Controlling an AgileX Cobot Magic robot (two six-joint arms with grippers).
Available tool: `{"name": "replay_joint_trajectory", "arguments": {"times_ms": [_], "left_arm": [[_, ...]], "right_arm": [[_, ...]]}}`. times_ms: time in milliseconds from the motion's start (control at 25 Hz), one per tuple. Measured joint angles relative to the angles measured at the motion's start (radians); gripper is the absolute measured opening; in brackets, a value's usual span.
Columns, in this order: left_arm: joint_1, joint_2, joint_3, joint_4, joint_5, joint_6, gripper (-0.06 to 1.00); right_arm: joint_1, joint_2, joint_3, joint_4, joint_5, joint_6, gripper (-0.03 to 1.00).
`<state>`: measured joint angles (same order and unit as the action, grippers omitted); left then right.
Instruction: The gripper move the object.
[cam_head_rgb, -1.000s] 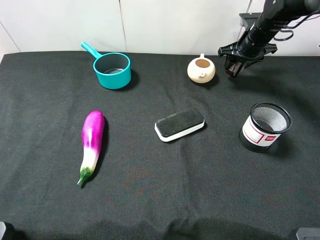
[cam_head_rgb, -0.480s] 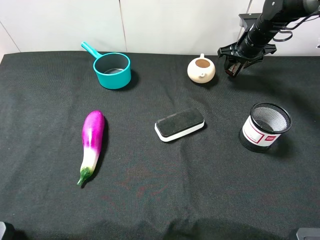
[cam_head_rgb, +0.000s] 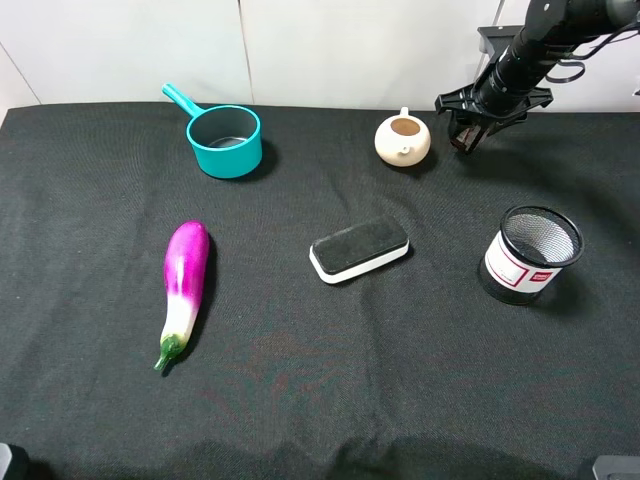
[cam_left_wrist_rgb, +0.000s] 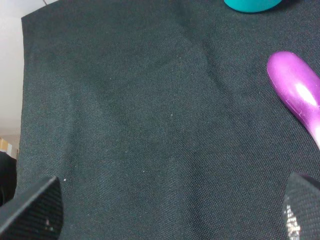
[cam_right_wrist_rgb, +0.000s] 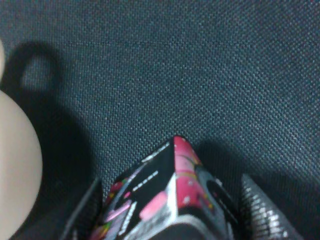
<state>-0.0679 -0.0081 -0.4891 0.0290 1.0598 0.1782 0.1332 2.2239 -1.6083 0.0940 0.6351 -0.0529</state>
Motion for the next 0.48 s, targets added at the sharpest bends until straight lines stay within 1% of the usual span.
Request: {"name": "replay_joint_trajectory", "arguments": {"times_ms": [200,320,480], "left_arm": [[0.0,0.0,0.0,0.0,0.0,0.0,0.93],[0.0,0.0,0.0,0.0,0.0,0.0,0.93],[0.0,0.0,0.0,0.0,0.0,0.0,0.93]], "right_arm": [[0.0,0.0,0.0,0.0,-0.008,0.0,0.63],[0.0,0.0,0.0,0.0,-0.007,0.0,0.66],[0.0,0.0,0.0,0.0,-0.008,0.0,0.67]]}}
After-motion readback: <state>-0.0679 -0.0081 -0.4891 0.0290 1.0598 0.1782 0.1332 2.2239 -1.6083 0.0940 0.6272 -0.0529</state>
